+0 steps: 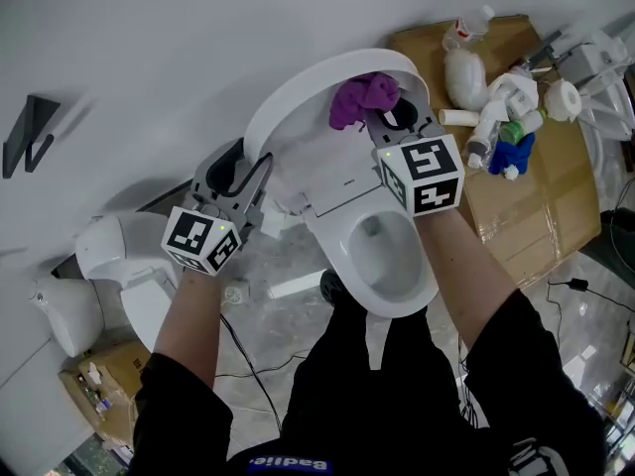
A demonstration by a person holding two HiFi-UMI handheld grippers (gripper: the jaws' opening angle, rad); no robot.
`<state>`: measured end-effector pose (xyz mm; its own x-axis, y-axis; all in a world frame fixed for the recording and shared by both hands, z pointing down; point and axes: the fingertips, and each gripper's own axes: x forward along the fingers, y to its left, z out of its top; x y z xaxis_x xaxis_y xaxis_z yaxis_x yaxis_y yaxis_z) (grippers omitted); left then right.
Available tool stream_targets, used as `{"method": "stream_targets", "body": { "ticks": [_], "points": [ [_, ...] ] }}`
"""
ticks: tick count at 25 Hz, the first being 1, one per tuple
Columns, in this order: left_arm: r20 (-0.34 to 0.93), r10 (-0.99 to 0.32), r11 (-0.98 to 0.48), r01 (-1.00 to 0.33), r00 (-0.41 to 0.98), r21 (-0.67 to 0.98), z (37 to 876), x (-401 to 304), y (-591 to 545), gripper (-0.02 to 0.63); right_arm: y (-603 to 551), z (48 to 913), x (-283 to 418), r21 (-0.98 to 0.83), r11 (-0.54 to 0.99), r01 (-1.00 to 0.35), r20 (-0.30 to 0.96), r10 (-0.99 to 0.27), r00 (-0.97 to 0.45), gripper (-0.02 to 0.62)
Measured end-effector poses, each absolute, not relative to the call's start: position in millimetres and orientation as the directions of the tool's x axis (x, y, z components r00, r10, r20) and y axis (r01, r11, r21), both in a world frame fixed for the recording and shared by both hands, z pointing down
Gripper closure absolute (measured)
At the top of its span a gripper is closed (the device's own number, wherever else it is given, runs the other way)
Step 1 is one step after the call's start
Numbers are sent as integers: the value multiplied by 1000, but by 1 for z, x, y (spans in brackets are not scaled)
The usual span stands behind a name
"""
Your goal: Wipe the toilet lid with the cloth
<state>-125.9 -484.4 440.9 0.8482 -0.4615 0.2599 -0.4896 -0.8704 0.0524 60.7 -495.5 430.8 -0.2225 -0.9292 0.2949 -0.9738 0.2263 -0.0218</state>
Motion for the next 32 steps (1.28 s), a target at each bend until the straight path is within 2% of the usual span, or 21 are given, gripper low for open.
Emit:
{"method": "stream_targets", "body": {
  "ticks": [4, 7, 14, 21, 26, 32],
  "points": [
    [260, -479, -861, -506, 838, 47, 440, -127, -485, 402, -495, 438, 85, -23, 177, -984, 307, -935, -175, 529],
    [259, -487, -855, -515, 834, 52, 442, -127, -484, 402, -491, 443, 76, -38, 187, -982, 308, -932, -190, 529],
    [261, -478, -861, -506, 839, 48, 441, -124, -481, 401, -472, 453, -21, -81, 342, -936, 295, -889, -350, 529],
    [232, -456, -876, -479, 859, 53, 440, -125, -480, 400, -469, 471, -80, -89, 393, -915, 322, -859, -399, 529],
    [218, -449, -880, -471, 866, 59, 438, -125, -481, 400, -476, 473, -68, -77, 362, -929, 320, -873, -367, 529],
    [209, -490, -858, -510, 847, 55, 439, -128, -483, 400, -481, 483, -12, -68, 310, -948, 318, -894, -315, 529]
  ]
}}
